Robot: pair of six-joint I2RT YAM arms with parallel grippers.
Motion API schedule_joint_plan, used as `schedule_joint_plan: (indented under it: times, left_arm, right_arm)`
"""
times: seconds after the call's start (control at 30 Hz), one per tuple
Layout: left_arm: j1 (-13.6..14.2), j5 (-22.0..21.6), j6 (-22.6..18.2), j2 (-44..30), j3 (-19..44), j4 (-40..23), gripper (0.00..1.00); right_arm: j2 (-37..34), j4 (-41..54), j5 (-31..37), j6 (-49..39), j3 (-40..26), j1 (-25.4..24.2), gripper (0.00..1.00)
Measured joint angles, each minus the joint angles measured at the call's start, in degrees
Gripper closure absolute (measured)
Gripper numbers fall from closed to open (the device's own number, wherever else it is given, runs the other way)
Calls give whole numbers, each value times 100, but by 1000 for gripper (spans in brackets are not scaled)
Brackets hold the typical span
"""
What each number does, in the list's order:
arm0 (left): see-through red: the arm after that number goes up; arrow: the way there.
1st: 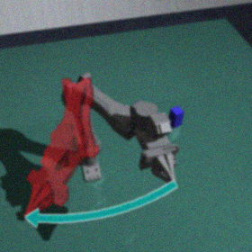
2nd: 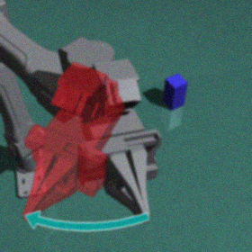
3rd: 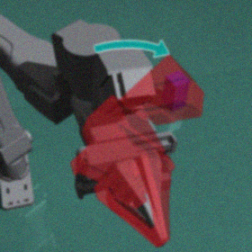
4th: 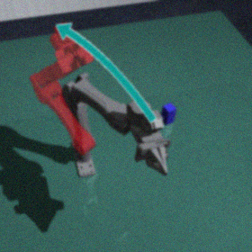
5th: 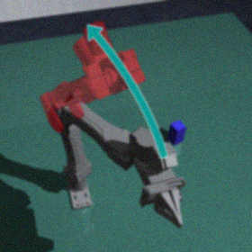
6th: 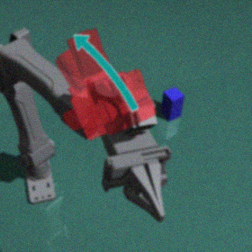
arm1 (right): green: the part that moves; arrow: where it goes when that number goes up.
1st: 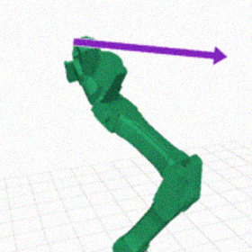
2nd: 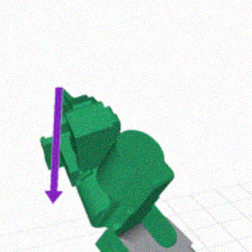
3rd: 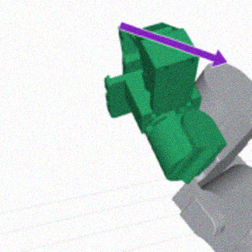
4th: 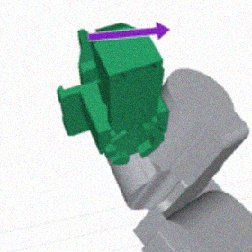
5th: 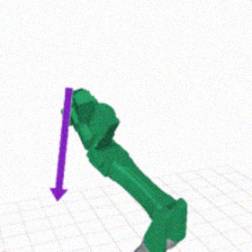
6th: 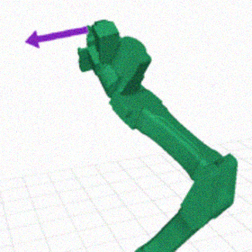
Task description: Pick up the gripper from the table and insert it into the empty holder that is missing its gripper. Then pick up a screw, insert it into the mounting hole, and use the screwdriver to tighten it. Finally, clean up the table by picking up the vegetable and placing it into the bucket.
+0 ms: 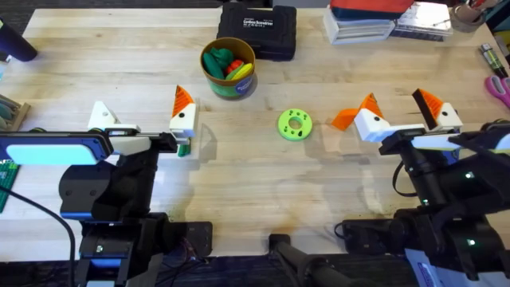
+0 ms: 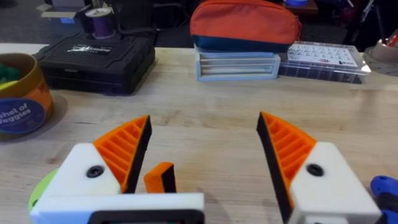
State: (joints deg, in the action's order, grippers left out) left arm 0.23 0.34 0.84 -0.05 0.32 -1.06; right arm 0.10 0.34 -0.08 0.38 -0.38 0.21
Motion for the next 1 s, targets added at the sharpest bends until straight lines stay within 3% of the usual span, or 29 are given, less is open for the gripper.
schedule_joint_plan:
  times: [0.37, 0.47, 0.6, 0.8, 0.87, 1.0]
  left_arm:
    - [0, 30, -2, 1, 8, -50, 15]
    - [0, 76, 0, 2, 210, -634, 15]
    - [0, 137, 3, -148, 1202, -1976, 15]
    - [0, 372, 163, -1181, 3395, -4484, 16]
    - [0, 610, 219, -1579, 3759, -4675, 15]
    - [0, 1005, 267, -2090, 3917, -4179, 16]
  right_arm:
    - [0, -8, 2, -2, -2, 0, 7]
    - [-8, 247, 5, -22, -115, 0, 7]
    - [-179, 1450, -31, -21, -930, 0, 7]
    - [-1038, 3679, -114, -22, -3096, 0, 9]
    - [-1397, 4237, -129, -22, -3677, 0, 9]
    - [-1791, 4447, -129, -22, -4019, 0, 9]
